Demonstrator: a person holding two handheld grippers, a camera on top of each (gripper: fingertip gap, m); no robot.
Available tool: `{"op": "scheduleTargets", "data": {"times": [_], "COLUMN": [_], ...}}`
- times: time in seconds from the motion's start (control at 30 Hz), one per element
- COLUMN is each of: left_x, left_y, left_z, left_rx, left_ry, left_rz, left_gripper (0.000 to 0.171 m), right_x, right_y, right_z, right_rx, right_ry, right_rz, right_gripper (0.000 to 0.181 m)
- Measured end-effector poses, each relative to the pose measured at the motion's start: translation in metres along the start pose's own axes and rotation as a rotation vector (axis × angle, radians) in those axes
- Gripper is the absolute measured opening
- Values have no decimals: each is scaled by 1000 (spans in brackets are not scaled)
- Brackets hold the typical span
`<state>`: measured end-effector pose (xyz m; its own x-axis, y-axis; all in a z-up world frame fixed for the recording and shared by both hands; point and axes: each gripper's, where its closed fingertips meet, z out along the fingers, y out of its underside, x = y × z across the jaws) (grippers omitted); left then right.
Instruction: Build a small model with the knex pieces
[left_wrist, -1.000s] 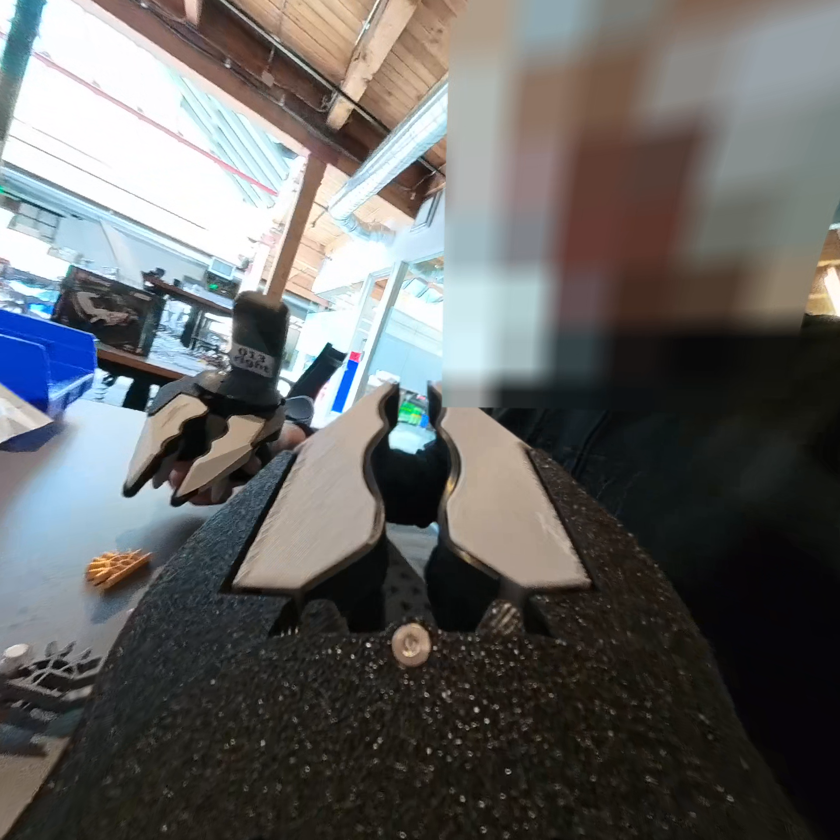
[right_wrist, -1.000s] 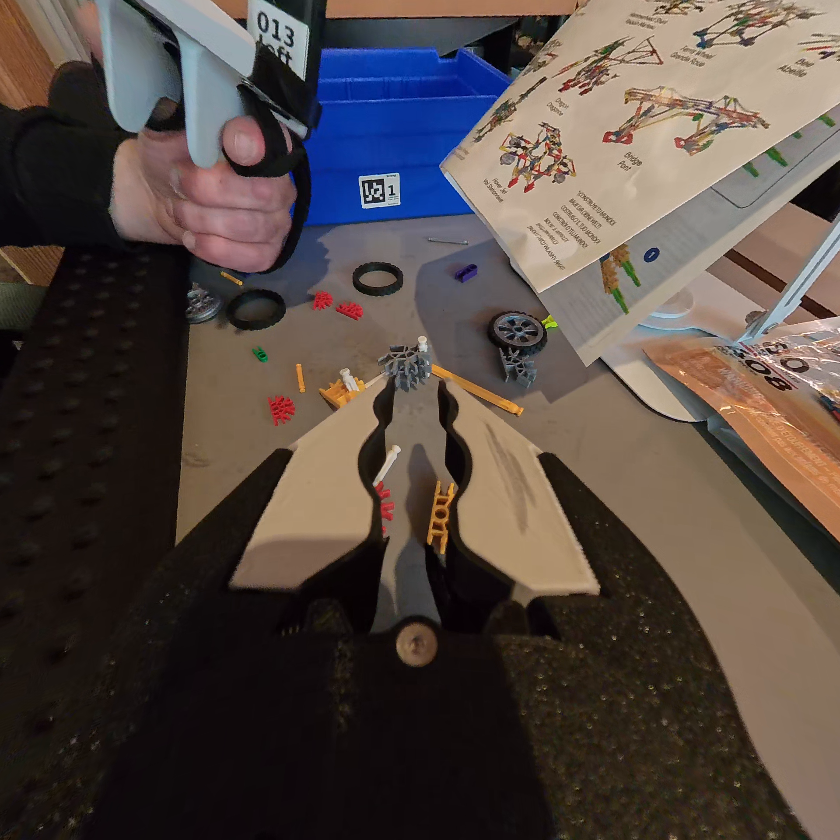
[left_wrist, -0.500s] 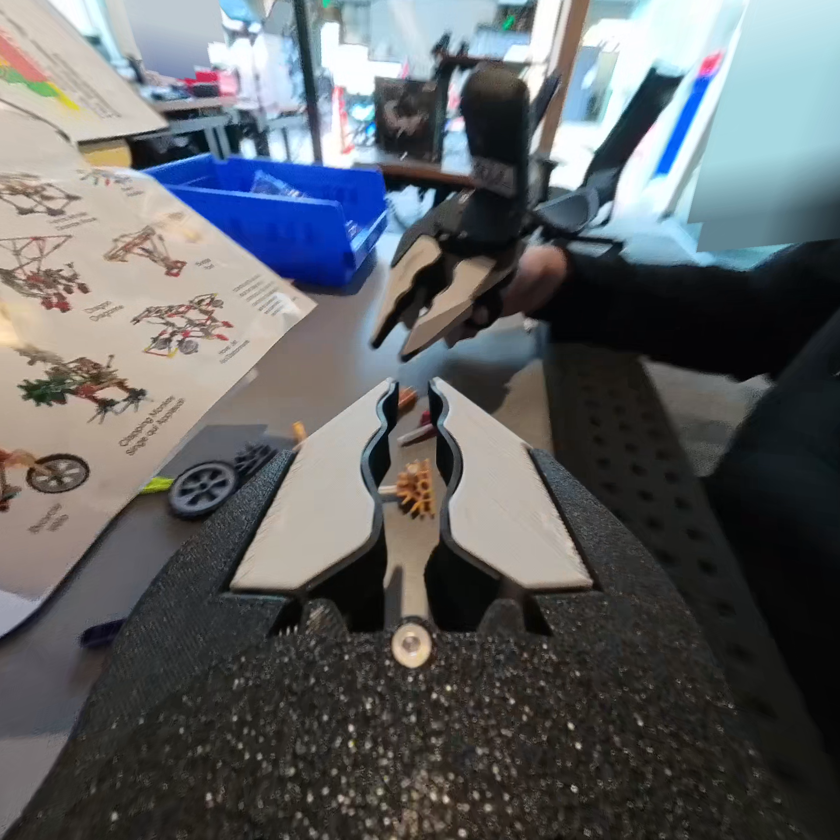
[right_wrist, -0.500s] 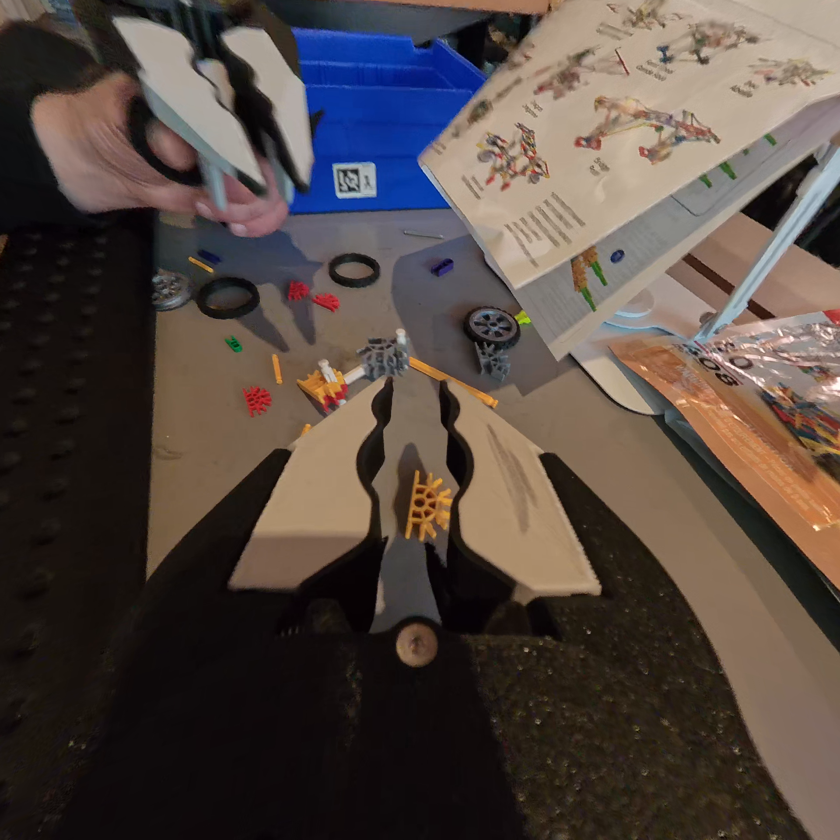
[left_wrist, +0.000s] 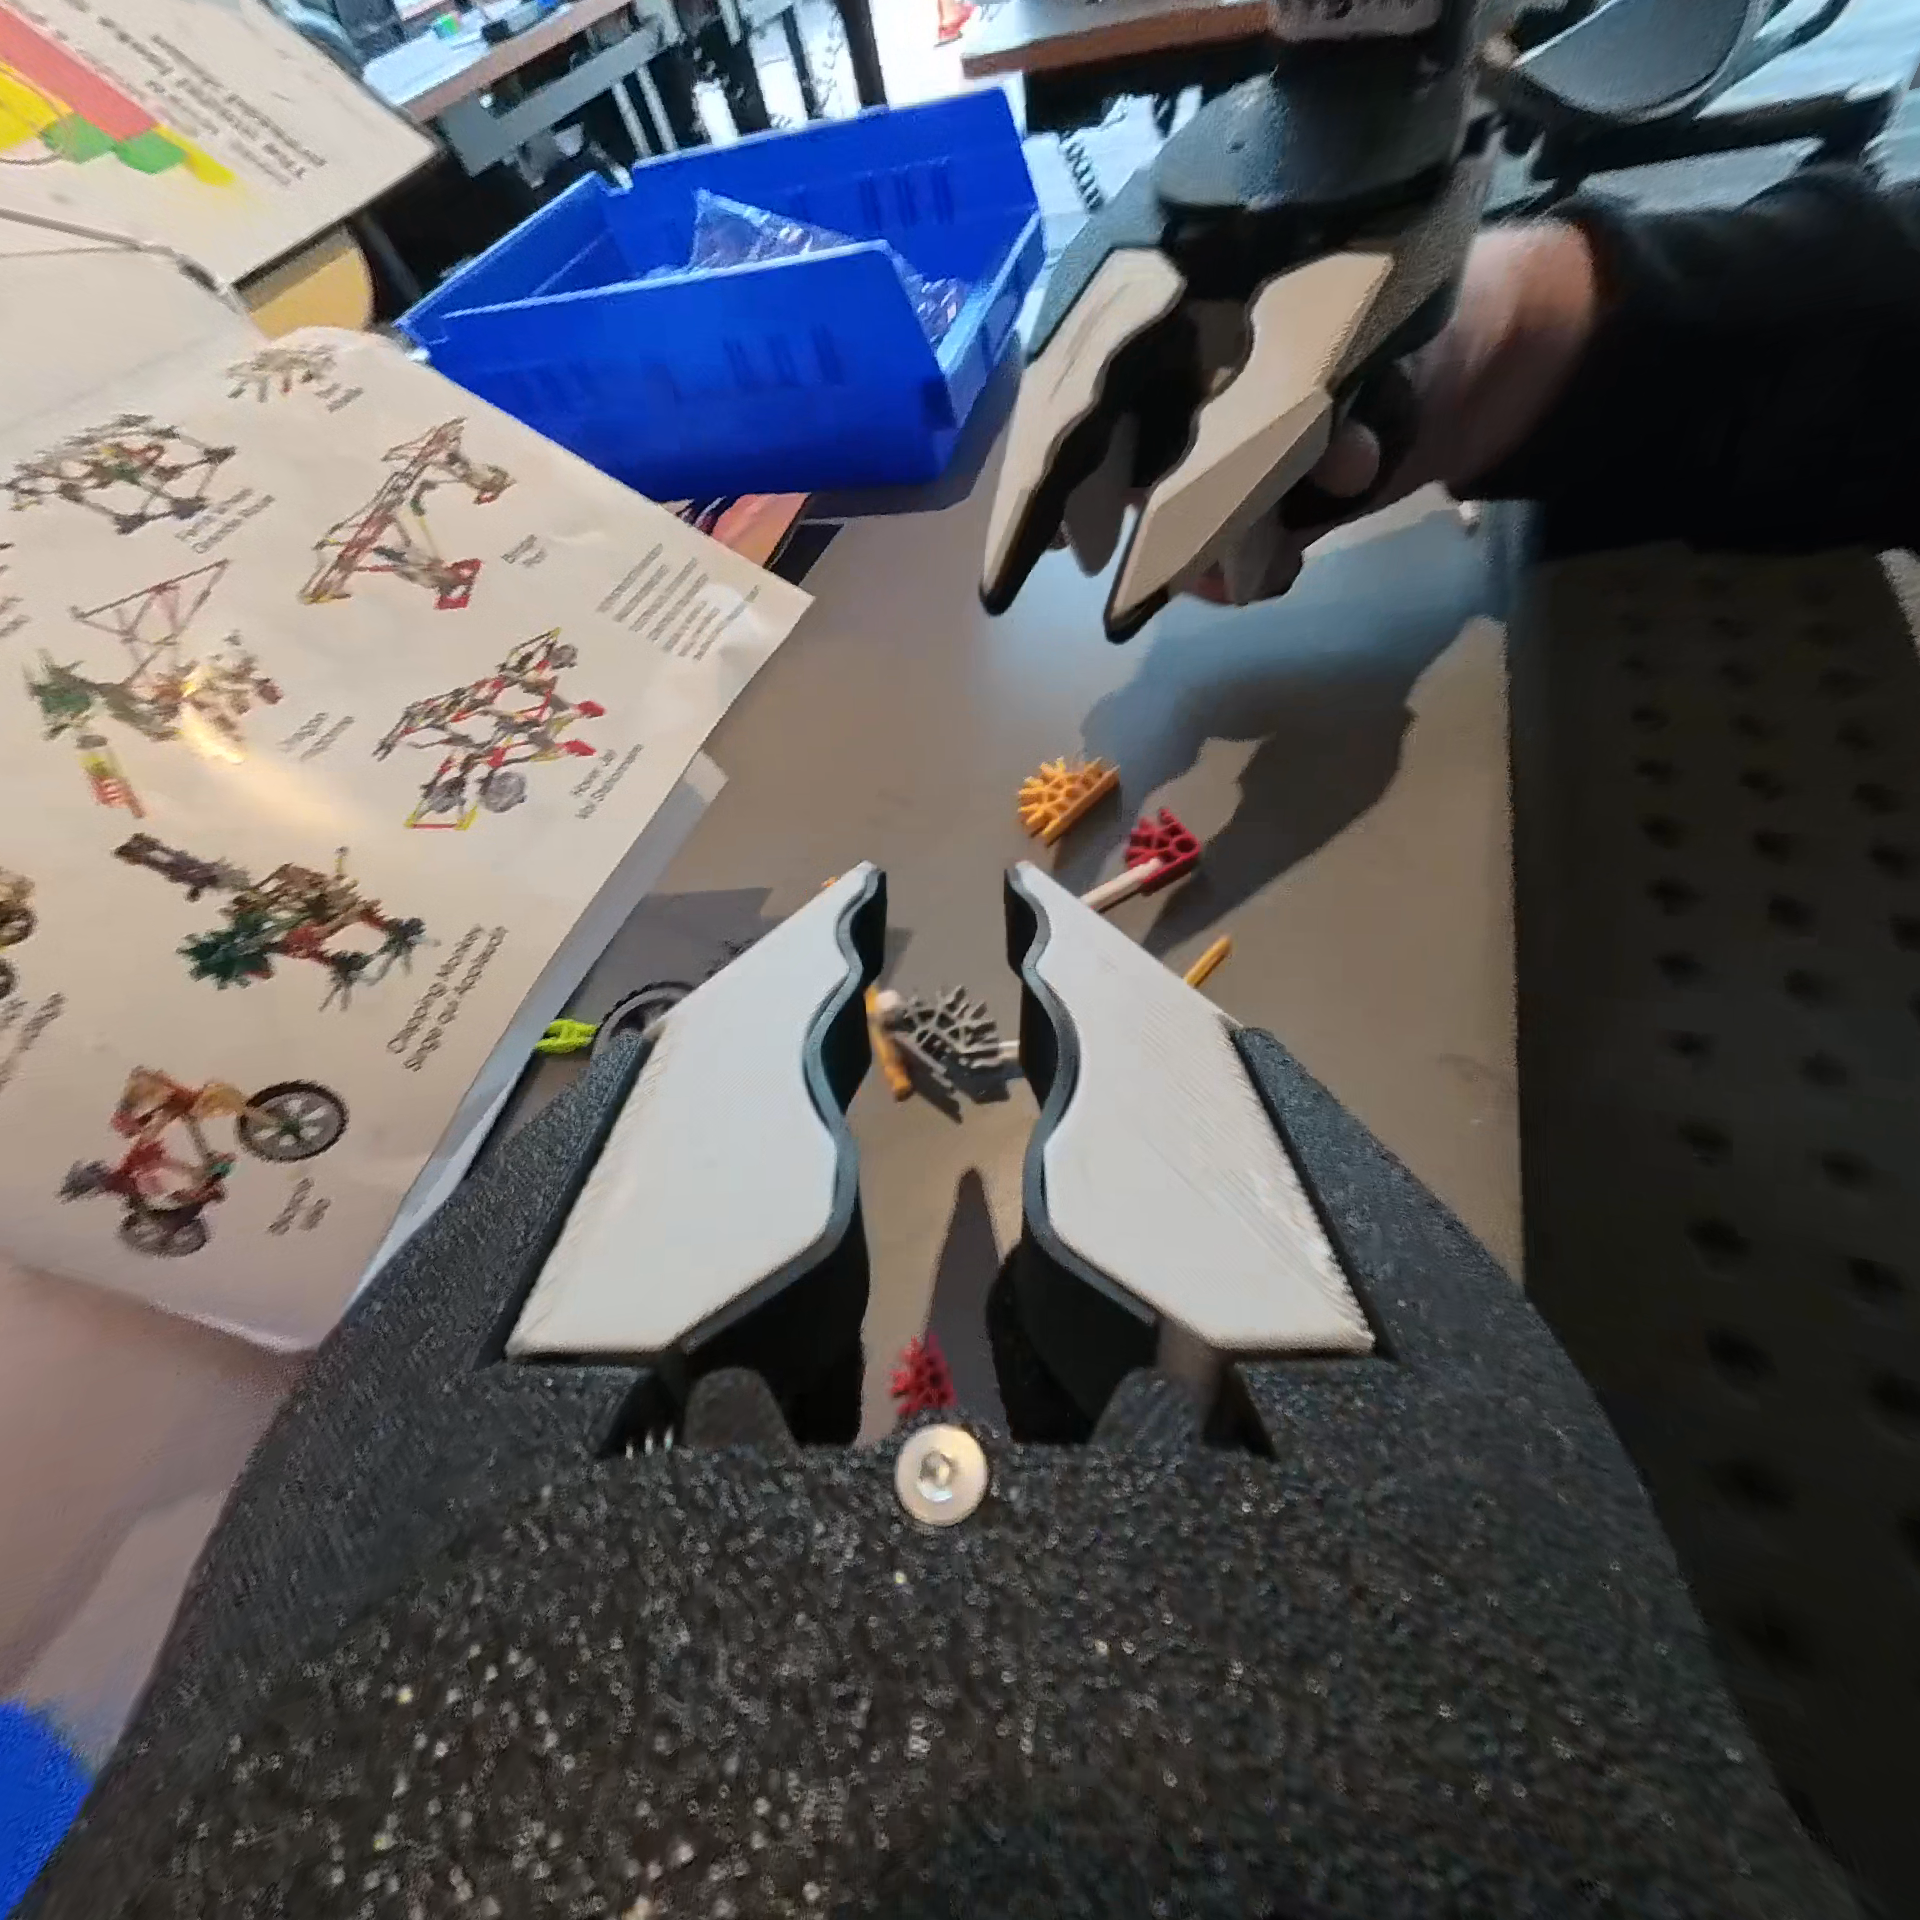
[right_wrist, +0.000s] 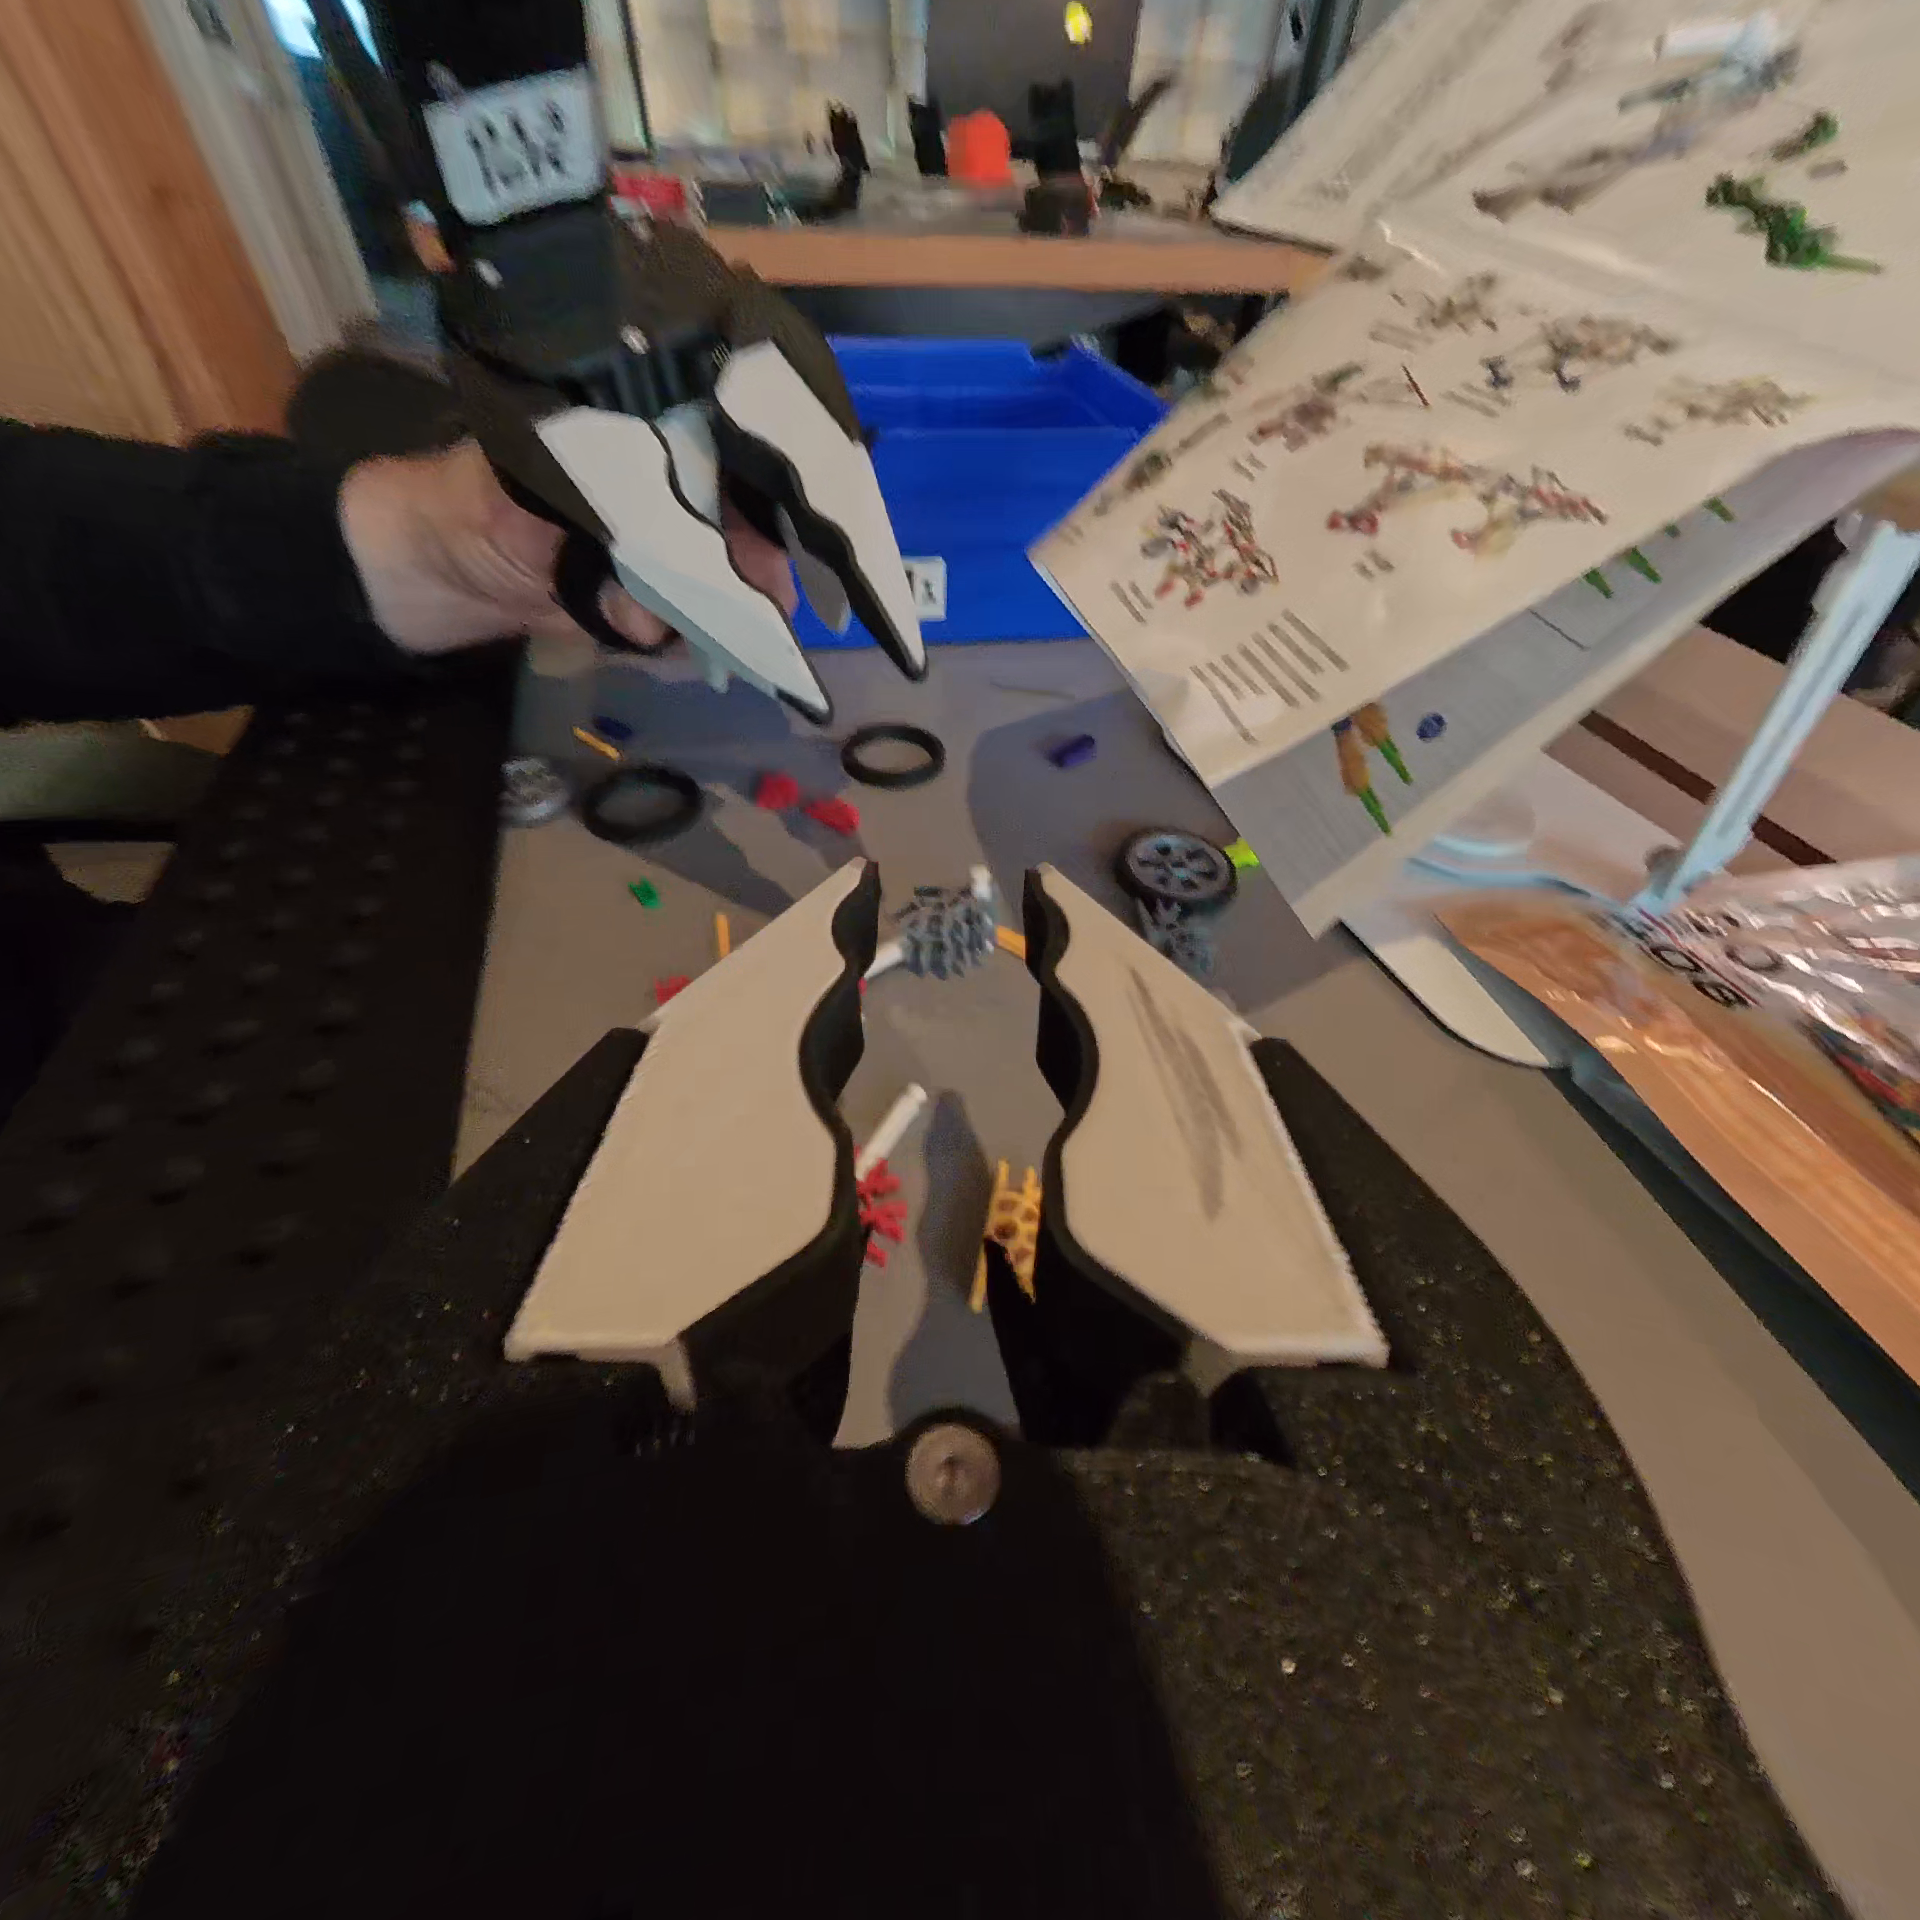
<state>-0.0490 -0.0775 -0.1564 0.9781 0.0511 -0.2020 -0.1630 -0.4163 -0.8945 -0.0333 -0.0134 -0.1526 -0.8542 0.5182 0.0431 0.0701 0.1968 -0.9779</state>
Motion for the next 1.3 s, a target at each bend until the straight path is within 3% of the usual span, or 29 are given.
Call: {"op": "scheduleTargets", "data": {"times": [0.13, 0.3, 0.57, 0.83, 1.1, 1.3], "left_x": [-12, -5, -6, 7, 11, 8], "left_y": [19, 50, 64, 72, 66, 73], "left_z": [0, 12, 29, 41, 37, 46], "left_rx": [-138, -317, -395, -448, -418, -447], "left_ry": [-44, 3, 40, 103, 130, 90], "left_rz": [3, 10, -26, -32, -45, -8], "left_gripper": [30, 36, 37, 23, 26, 19], "right_x": [12, 16, 18, 21, -3, -21], "right_y": [21, 49, 84, 88, 73, 85], "right_z": [-4, -6, 0, -1, 4, 4], "right_rx": [-125, -281, -480, -514, -453, -524], "right_ry": [55, 86, 91, 108, 19, -57], "right_rz": [0, -26, -71, -73, -98, -117], "right_gripper": [27, 28, 29, 27, 27, 23]}}
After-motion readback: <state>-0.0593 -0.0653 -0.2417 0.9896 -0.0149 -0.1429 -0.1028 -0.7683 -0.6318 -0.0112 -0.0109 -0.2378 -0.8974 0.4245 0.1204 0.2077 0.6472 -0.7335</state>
